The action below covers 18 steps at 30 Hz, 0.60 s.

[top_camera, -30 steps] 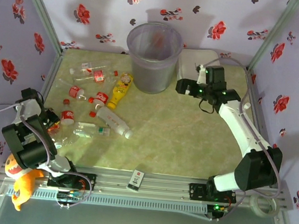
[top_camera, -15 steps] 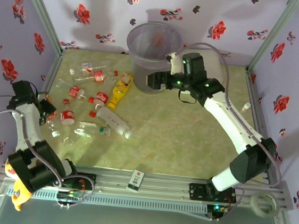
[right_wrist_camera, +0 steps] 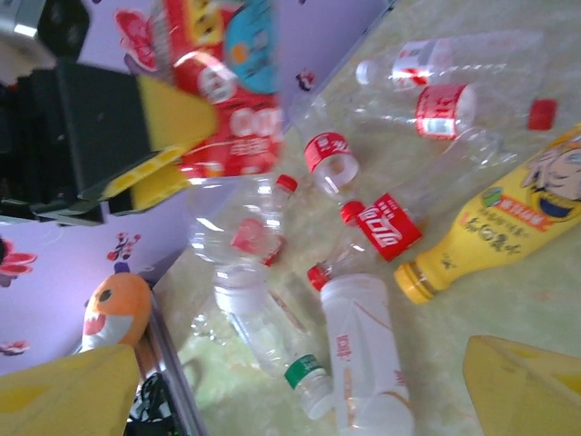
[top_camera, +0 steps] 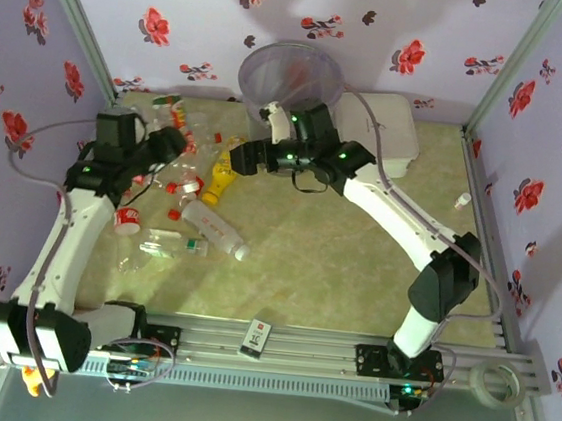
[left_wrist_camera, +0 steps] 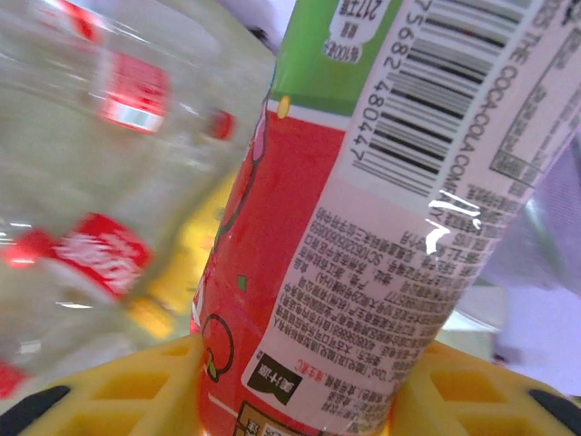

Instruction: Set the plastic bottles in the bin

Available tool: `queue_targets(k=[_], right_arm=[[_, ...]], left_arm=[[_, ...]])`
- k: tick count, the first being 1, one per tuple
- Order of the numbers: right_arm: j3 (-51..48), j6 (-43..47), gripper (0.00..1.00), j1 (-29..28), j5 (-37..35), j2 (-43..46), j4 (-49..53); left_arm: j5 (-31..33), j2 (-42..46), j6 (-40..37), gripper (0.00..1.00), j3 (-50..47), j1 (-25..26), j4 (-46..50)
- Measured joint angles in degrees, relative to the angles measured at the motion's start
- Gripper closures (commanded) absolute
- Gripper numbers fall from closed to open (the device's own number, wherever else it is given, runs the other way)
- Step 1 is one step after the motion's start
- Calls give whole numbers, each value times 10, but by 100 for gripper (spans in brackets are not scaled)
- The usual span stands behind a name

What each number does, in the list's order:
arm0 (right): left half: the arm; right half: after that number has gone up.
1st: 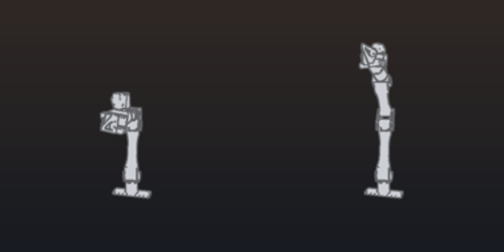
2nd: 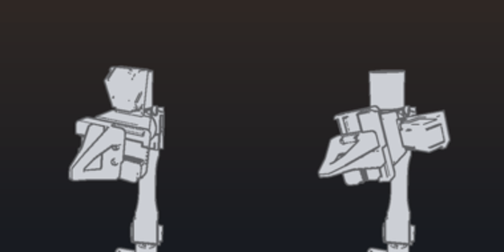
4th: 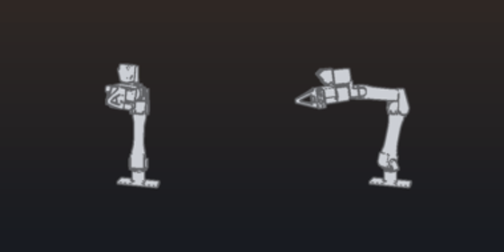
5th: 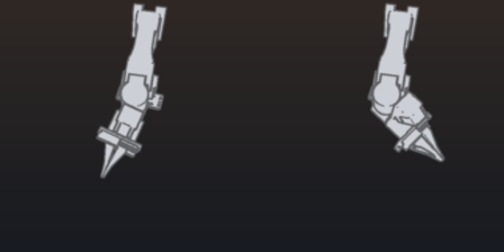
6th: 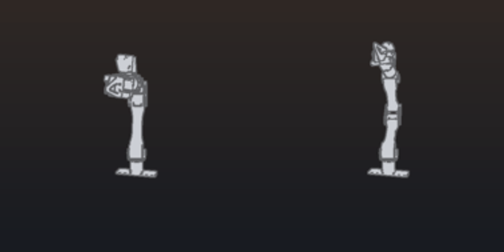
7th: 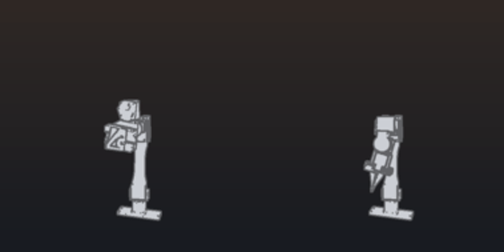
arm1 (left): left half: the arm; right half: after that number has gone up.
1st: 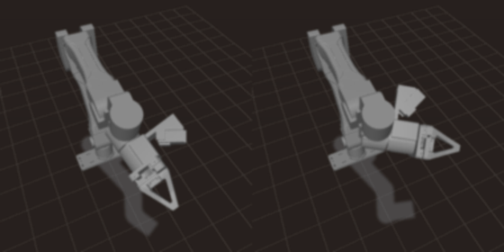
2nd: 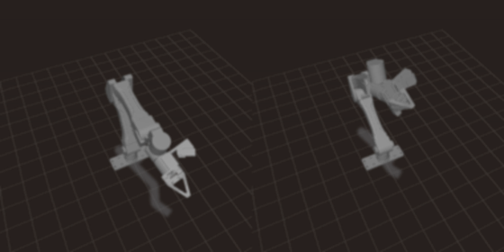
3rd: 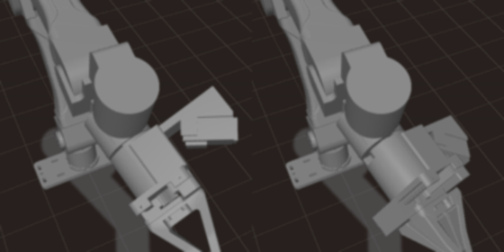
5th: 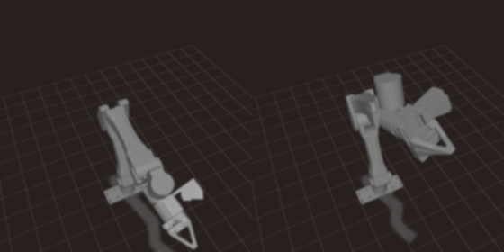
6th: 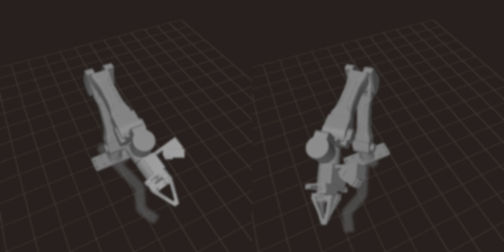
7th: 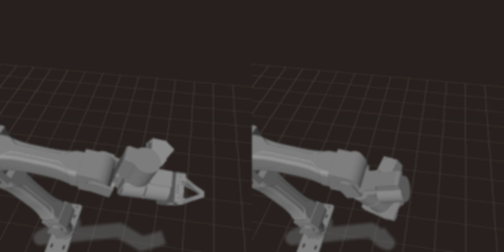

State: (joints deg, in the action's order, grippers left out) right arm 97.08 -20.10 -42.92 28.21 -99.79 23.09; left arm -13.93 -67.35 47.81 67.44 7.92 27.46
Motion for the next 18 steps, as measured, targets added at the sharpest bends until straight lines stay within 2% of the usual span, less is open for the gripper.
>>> queue_targets(k=[5, 11, 18], right_arm=[[0, -30, 9, -5, 29, -32, -34], [0, -39, 10, -5, 37, -54, -59], [-4, -37, 27, 1, 27, -66, -92]], left_arm=[[-38, -47, 69, 62, -3, 48, -101], [-66, -61, 132, 62, -19, 54, -190], [-82, -66, 167, 62, -30, 72, -240]])
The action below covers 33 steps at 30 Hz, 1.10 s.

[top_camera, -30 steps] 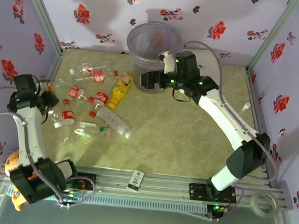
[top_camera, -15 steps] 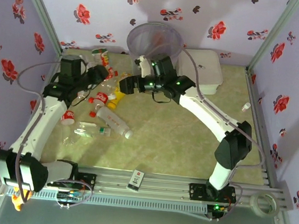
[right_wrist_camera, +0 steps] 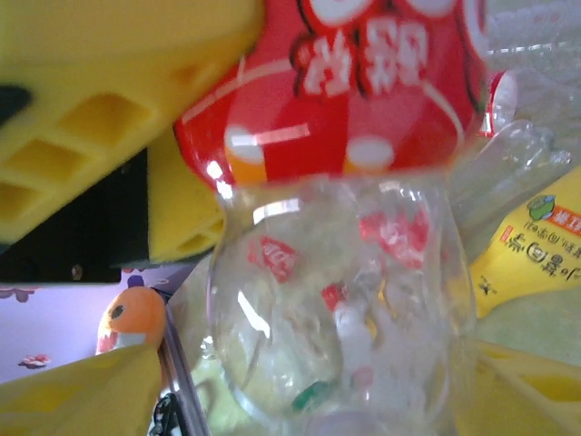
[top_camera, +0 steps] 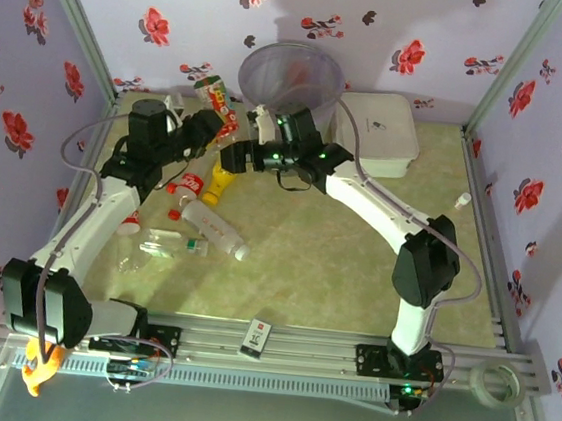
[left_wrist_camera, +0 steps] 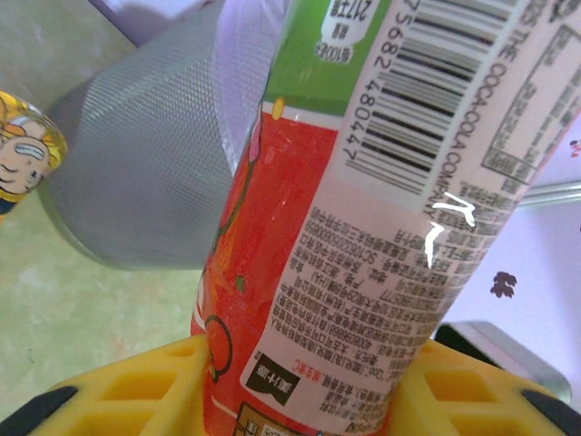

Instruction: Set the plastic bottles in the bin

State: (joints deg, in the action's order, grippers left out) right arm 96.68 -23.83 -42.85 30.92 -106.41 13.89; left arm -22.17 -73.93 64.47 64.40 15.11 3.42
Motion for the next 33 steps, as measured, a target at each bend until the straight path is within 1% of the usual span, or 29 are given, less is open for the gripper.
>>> queue_targets(k=[7, 10, 13, 16, 17, 20, 22, 25, 26, 28, 30, 33], right_arm=[[-12, 4, 25, 13, -10, -1, -30], [-12, 10, 26, 17, -12, -2, -38], [-12, 13, 31, 21, -11, -3, -46], [-12, 13, 40, 23, -4, -5, -55], [-12, 14, 41, 24, -2, -5, -57], [-12, 18, 45, 25, -2, -7, -57], [-14, 23, 48, 27, -2, -7, -57], [-15, 26, 49, 29, -2, -7, -56], [-15, 26, 49, 30, -2, -7, -55], [-15, 28, 50, 34, 0, -6, -55], [-15, 29, 51, 38, 0, -5, -47], [-15, 40, 52, 45, -5, 4, -25]], left_arm=[[-10, -3, 24, 62, -14, 4, -26], [-14, -4, 34, 62, -19, 8, -35], [-17, -4, 43, 62, -23, 12, -47], [-17, -7, 52, 63, -29, 14, -63], [-18, -10, 55, 61, -30, 14, -66], [-19, -18, 60, 54, -31, 14, -74], [-19, -20, 64, 47, -31, 15, -77], [-23, -21, 65, 30, -31, 16, -79], [-24, -21, 65, 22, -31, 16, -80], [-25, -21, 62, 13, -31, 16, -80], [-25, -21, 57, 8, -30, 14, -81], [-28, -11, 49, 6, -30, -1, -72]])
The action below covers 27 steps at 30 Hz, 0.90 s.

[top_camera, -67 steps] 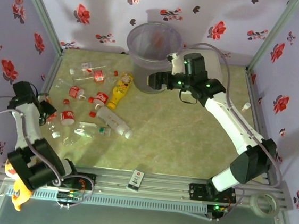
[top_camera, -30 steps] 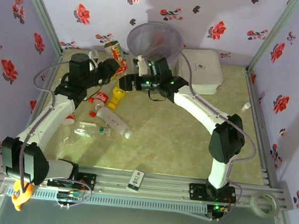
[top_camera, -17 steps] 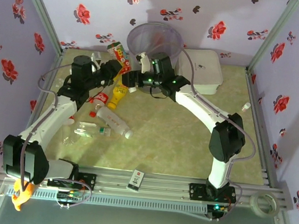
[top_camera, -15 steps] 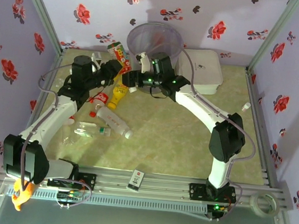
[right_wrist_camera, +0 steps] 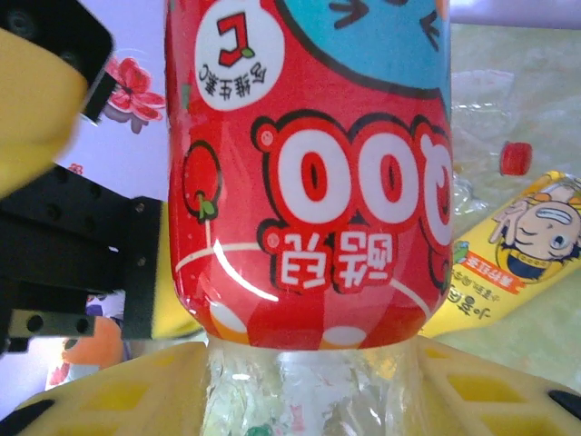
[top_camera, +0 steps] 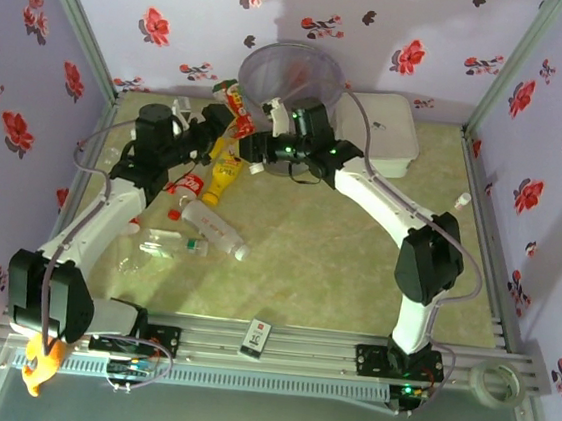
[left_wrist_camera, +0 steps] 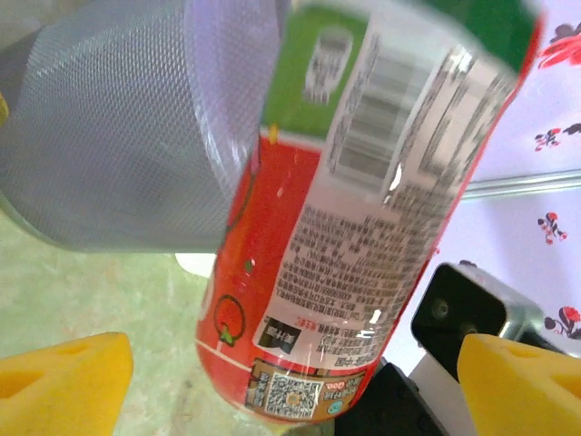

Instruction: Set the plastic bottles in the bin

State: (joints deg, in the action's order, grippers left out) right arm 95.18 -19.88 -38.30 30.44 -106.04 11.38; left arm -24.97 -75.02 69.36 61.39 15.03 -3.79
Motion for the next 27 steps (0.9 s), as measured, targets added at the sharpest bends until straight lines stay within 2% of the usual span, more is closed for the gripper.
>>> queue_targets(k=[7, 12, 17, 23, 27], right_arm=[[9, 21, 54, 38, -31, 58, 40], [90, 34, 55, 80, -77, 52, 74], [213, 34, 59, 130, -110, -16, 78], [371, 45, 59, 149, -140, -161, 113], [394, 59, 58, 146, -151, -215, 155]], left_arm=[[0, 73, -63, 6, 0, -71, 96], [26, 108, -144, 7, 1, -107, 229], [99, 129, -226, 13, 0, -123, 370], [163, 153, -279, 16, -17, -141, 462], [189, 157, -291, 16, -45, -150, 503]])
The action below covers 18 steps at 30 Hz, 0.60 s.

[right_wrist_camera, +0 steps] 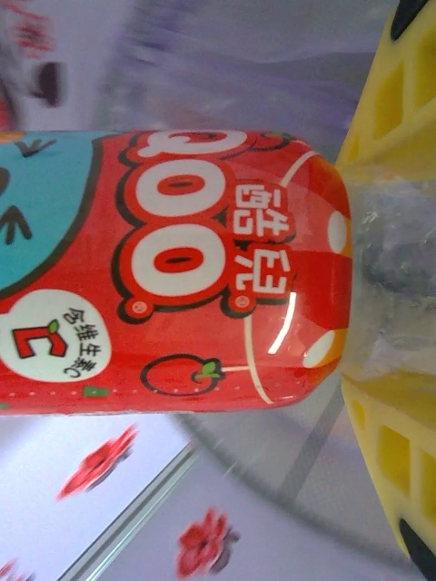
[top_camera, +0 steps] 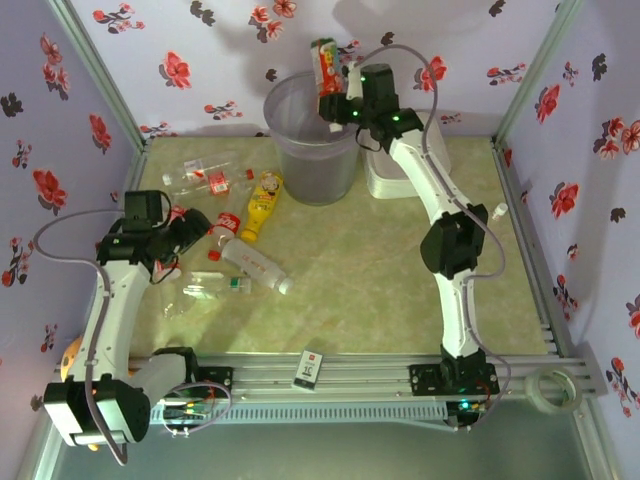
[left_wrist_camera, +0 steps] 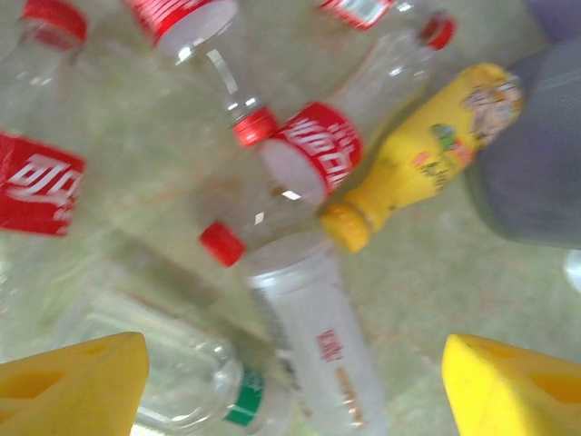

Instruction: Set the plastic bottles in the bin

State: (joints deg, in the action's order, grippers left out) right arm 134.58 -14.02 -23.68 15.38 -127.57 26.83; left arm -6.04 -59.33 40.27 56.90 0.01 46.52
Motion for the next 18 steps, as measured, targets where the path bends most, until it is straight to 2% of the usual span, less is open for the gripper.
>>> queue_targets(k=[7, 13, 18], right_arm=[[-14, 25, 58, -3, -11, -4, 3], [-19, 37, 56, -4, -11, -4, -8], [-23, 49, 39, -4, -6, -4, -19]], left_arm=[[53, 16, -6, 15, -44, -24, 68], [87, 17, -26, 10, -61, -90, 68], [98, -9, -43, 3, -74, -130, 36]])
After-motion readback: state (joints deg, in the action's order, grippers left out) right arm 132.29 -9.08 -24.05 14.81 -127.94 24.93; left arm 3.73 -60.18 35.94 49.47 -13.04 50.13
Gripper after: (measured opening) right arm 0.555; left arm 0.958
